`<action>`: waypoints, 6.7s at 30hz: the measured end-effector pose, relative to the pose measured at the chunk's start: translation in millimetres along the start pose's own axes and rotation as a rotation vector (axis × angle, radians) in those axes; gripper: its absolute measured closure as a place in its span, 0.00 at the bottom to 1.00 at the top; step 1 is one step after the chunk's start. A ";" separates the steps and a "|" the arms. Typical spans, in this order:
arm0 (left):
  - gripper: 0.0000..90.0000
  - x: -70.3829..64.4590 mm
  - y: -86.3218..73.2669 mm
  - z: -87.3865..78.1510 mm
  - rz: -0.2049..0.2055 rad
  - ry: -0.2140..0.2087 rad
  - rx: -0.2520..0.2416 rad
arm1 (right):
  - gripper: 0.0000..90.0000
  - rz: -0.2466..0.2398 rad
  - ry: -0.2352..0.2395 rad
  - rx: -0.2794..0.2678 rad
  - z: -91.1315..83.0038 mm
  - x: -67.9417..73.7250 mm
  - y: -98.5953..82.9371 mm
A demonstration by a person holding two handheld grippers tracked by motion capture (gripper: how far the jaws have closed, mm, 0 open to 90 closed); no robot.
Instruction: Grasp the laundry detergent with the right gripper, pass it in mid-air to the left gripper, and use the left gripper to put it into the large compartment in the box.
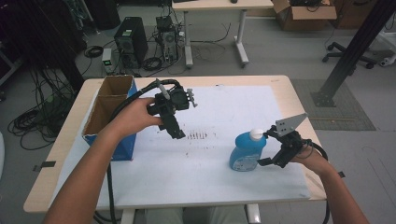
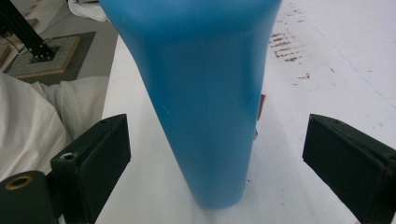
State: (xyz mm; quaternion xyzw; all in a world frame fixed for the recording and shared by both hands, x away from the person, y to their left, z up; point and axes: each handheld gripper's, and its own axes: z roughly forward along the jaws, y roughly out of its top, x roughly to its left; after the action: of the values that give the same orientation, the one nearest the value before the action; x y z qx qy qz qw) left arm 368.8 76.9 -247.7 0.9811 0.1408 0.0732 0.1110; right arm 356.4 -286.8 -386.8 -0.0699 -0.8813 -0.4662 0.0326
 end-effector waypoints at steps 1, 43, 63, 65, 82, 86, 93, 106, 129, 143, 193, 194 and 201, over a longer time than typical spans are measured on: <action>0.06 0.2 0.1 0.0 0.001 -0.001 0.002 | 0.08 0.000 0.000 0.000 0.0 0.0 0.0; 0.06 -1.2 0.1 0.9 0.001 0.000 -0.002 | 0.24 -0.028 0.019 -0.093 30.5 3.3 -2.5; 0.07 -1.2 -1.1 1.9 -0.003 0.000 -0.003 | 0.34 -0.046 0.026 -0.095 28.6 2.7 -1.8; 0.07 -1.4 -0.9 2.2 -0.002 -0.001 0.000 | 0.36 -0.048 0.028 -0.098 28.3 2.7 -1.6; 0.06 -0.4 -1.6 2.5 -0.004 0.002 0.004 | 0.46 -0.072 0.023 -0.095 27.0 0.5 -1.3; 0.06 -0.9 -1.7 2.2 -0.005 0.003 0.002 | 0.48 -0.103 0.003 -0.096 26.1 3.0 0.4; 0.07 -1.7 -1.8 0.8 -0.003 0.005 0.001 | 0.49 -0.113 -0.011 -0.089 24.7 6.3 3.4; 0.07 -5.5 -4.4 -6.7 -0.001 0.014 -0.023 | 0.50 -0.166 -0.027 -0.116 9.4 16.0 30.3; 0.07 -23.4 24.2 -34.3 0.081 0.023 -0.015 | 0.50 -0.188 -0.030 -0.089 1.7 24.0 84.8; 0.07 -39.8 38.5 -53.4 0.134 0.016 0.008 | 0.50 -0.219 -0.007 -0.047 20.5 24.7 114.6; 0.07 -44.7 53.1 -55.9 0.142 -0.081 0.022 | 0.50 -0.258 0.093 -0.037 84.1 22.2 149.1; 0.07 -44.9 53.2 -55.2 0.142 -0.077 0.018 | 0.50 -0.255 0.094 -0.036 84.9 22.2 149.2; 0.07 -45.6 57.7 -50.6 0.144 -0.068 0.013 | 0.50 -0.252 0.098 -0.035 88.9 21.5 150.9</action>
State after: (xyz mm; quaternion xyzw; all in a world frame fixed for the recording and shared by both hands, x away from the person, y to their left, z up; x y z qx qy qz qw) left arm 331.7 19.5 -190.3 0.9912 0.0666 0.0466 0.1040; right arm 359.1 -127.5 -310.9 0.0637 -0.8723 -0.4846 0.0157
